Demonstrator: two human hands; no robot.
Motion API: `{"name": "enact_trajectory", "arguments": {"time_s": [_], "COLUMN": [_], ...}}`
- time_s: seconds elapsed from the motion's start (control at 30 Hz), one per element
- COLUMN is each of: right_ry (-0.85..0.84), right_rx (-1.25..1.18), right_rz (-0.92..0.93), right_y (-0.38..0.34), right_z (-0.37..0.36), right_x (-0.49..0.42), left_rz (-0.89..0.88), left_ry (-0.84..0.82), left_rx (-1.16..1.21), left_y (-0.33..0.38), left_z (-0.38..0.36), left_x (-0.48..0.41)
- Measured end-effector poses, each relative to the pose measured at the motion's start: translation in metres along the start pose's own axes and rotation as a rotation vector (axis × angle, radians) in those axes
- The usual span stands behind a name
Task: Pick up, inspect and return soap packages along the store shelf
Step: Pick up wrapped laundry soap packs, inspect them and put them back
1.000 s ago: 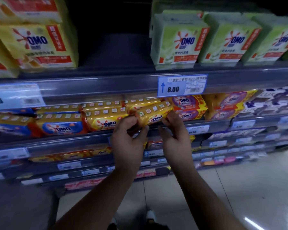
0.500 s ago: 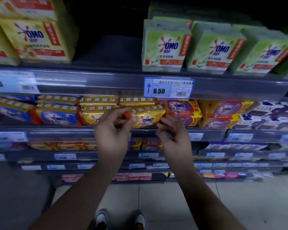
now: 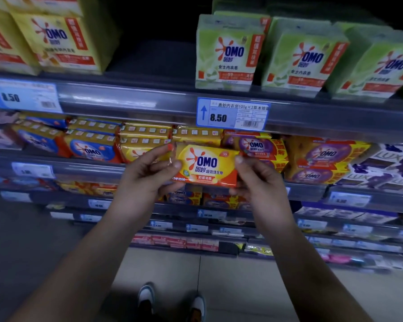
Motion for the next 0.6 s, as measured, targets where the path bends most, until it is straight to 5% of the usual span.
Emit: {"name": "enact_trajectory", "arguments": {"time_s": [0.2, 0.4, 0.6], "right_ry": [-0.015, 0.013, 0.023], "right_rx": [0.043, 0.126, 0.249], "right_rz": [0.006, 0.035, 0.103], "right_y": [-0.001, -0.002, -0.01], "right_z": [0.01, 0.024, 0.031], "right_x": [-0.002, -0.006, -0.008], "left_rz": [-0.02, -0.182, -0.293], "left_ry": [0.094, 0.223, 0.168], "left_rx": [0.012, -0.255, -0.452], "left_y": [-0.004, 0.013, 0.024], "left_z": [0.0, 0.012, 0.003], "left_x": [0.005, 0.005, 0.006]}}
Point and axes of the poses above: each hand's wrist, its own x-axis away from the middle knuckle, its own z-axis out of the back of the hand, y = z × x, the point moved 10 cm from there along -x, towards the middle knuckle
